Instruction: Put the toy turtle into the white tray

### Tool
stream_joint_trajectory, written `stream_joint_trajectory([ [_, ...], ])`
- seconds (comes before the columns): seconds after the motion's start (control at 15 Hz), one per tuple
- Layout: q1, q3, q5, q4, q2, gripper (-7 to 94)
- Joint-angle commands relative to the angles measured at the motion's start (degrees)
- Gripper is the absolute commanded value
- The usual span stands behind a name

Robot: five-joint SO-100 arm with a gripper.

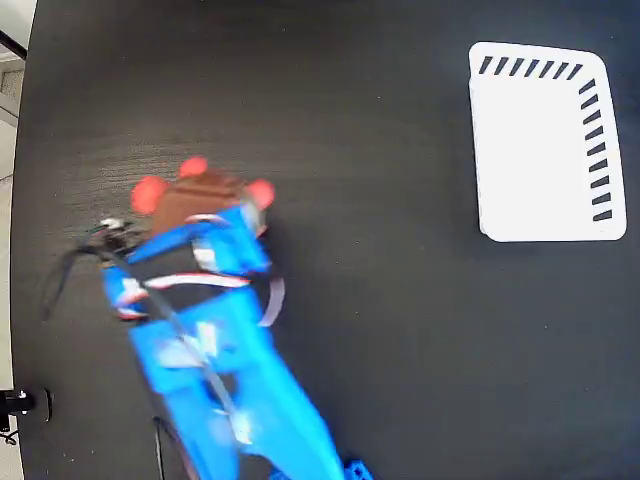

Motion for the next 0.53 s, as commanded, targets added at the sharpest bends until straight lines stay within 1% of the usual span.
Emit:
stream_joint_trajectory([
  [0.0,6.2,-7.3,-9.0,2.6,8.4,-1],
  [0.2,16.3,-22.1,-14.7,10.4,4.8,-1],
  [0.47,30.8,-34.1,-21.8,11.9,-1.8,-1],
])
